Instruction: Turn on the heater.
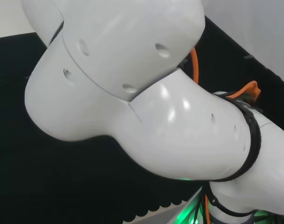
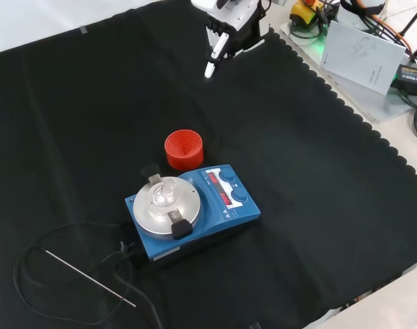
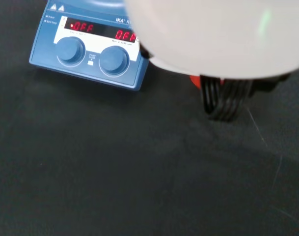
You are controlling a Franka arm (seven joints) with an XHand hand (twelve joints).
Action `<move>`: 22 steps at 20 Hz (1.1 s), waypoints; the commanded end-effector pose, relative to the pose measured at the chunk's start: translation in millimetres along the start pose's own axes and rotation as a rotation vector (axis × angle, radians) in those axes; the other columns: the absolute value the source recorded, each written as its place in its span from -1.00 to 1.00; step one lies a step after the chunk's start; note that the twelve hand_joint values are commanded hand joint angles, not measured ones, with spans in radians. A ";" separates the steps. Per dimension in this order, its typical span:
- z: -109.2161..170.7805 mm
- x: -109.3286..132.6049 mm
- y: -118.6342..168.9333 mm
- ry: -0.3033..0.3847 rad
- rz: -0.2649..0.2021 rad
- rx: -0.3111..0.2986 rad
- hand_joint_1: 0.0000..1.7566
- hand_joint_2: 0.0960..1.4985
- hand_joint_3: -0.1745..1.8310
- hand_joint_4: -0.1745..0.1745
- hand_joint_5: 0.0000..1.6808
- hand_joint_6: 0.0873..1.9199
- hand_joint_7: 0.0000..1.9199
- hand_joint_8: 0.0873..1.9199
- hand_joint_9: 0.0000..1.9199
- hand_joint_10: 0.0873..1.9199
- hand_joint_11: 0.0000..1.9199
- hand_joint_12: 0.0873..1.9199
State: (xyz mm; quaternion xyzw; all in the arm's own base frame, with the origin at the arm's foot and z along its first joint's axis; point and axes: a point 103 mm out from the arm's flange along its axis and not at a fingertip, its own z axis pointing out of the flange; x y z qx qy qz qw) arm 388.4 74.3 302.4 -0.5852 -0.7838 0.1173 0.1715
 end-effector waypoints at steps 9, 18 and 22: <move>-22.4 14.5 1.2 -0.031 -0.140 0.050 0.83 -0.80 0.74 -0.47 -0.64 -1.00 0.25 0.55 0.32 0.39 0.23 0.17; -36.6 34.6 3.4 -0.010 -0.199 0.044 0.83 -0.81 0.75 -0.45 -0.65 -0.99 0.25 0.56 0.32 0.40 0.23 0.18; -37.4 46.3 4.7 0.024 -0.212 0.041 0.84 -0.81 0.75 -0.44 -0.65 -1.00 0.25 0.56 0.32 0.40 0.23 0.18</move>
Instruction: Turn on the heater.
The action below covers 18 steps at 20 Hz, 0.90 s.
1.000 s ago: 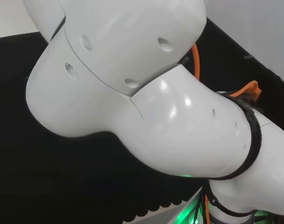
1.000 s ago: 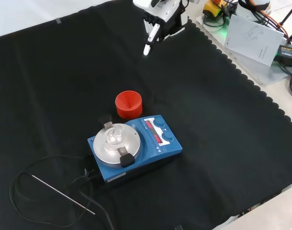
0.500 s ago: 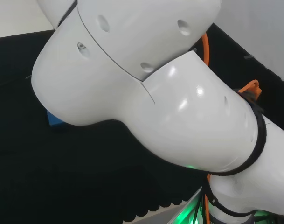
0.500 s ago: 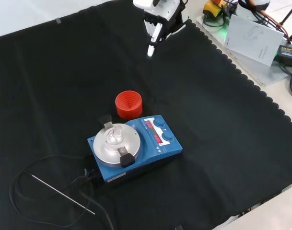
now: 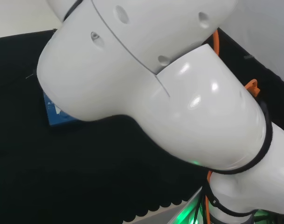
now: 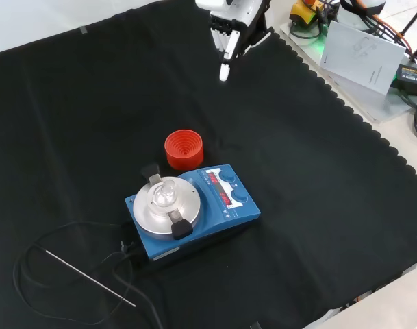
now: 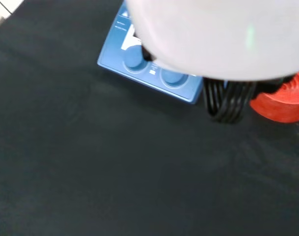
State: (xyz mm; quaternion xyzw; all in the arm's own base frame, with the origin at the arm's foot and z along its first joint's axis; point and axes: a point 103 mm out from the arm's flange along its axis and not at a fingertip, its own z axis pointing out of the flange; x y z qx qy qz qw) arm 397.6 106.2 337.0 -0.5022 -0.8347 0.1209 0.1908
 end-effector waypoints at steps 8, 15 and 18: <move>1.6 36.2 1.0 0.088 -0.037 0.005 0.84 -0.81 0.76 -0.43 -0.66 -0.99 0.25 0.56 0.33 0.41 0.24 0.19; 7.1 37.4 10.1 0.146 -0.109 0.054 0.84 -0.82 0.77 -0.42 -0.66 -0.99 0.25 0.57 0.33 0.41 0.24 0.20; 5.6 31.2 15.6 0.161 -0.109 0.064 0.84 -0.82 0.77 -0.42 -0.66 -0.99 0.25 0.57 0.33 0.41 0.24 0.20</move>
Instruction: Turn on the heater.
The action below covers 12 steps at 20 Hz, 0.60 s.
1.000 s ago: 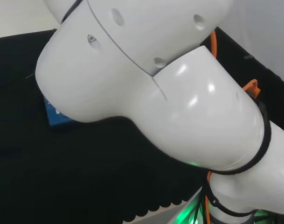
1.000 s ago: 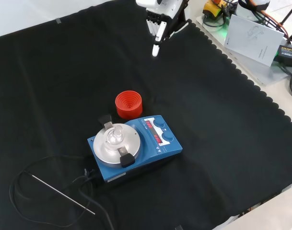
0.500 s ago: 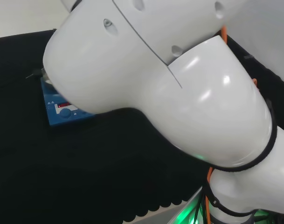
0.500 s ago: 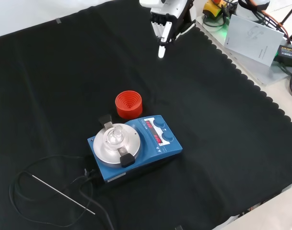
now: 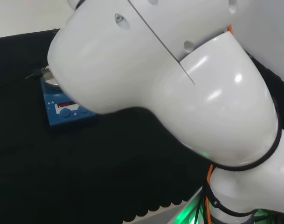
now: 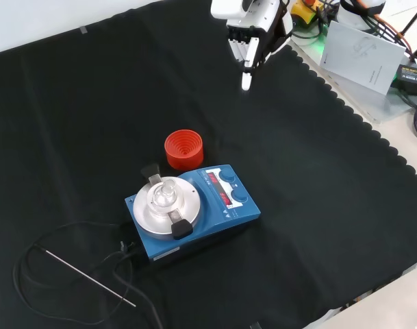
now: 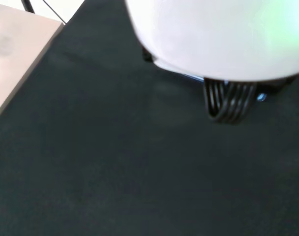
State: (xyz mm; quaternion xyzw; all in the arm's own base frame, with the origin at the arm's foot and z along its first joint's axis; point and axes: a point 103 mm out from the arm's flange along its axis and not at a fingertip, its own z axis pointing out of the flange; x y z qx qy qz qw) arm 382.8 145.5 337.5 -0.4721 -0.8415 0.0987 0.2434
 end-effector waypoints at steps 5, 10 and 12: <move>-1.6 -18.5 15.0 0.072 0.016 0.036 0.69 -0.68 0.73 -0.40 -0.67 -0.99 0.23 0.57 0.44 0.35 0.24 0.22; 3.8 -12.9 21.0 0.063 0.026 0.068 0.66 -0.65 0.74 -0.39 -0.67 -0.98 0.23 0.59 0.48 0.35 0.25 0.25; 7.1 -8.2 24.0 0.059 0.023 0.093 0.67 -0.66 0.76 -0.39 -0.68 -0.98 0.23 0.61 0.50 0.37 0.26 0.28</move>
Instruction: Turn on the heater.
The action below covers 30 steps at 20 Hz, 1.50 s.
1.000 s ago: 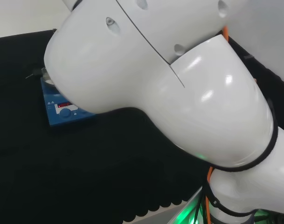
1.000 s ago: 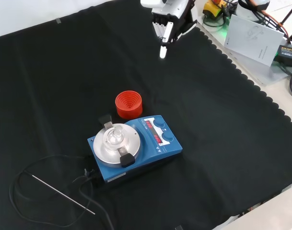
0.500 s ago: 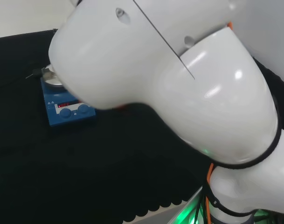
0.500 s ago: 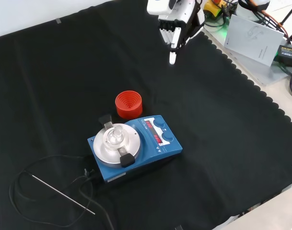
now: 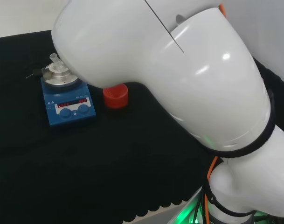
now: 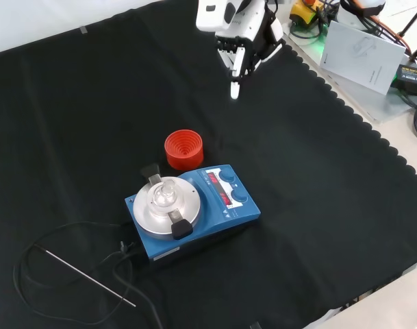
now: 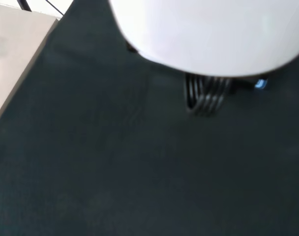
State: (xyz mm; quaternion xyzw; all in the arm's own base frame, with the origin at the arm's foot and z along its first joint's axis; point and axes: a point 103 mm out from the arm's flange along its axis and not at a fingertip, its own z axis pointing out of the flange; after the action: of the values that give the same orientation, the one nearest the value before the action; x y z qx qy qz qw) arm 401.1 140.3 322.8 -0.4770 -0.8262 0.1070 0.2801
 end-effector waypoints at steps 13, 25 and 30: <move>38.7 29.6 10.0 -0.088 -0.001 0.175 0.79 -0.43 0.54 -0.34 -0.75 -0.97 0.64 0.62 0.70 0.48 0.37 0.43; 42.2 29.6 13.4 -0.050 0.023 0.184 0.82 -0.44 0.61 -0.27 -0.81 -0.99 0.68 0.65 0.72 0.53 0.40 0.48; 42.2 25.0 14.0 -0.046 0.049 0.192 0.83 -0.45 0.62 -0.26 -0.82 -1.00 0.69 0.65 0.72 0.54 0.40 0.49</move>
State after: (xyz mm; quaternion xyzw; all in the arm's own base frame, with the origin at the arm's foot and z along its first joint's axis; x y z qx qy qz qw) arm 377.0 172.6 292.3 -0.4584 -0.8134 0.1990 0.2978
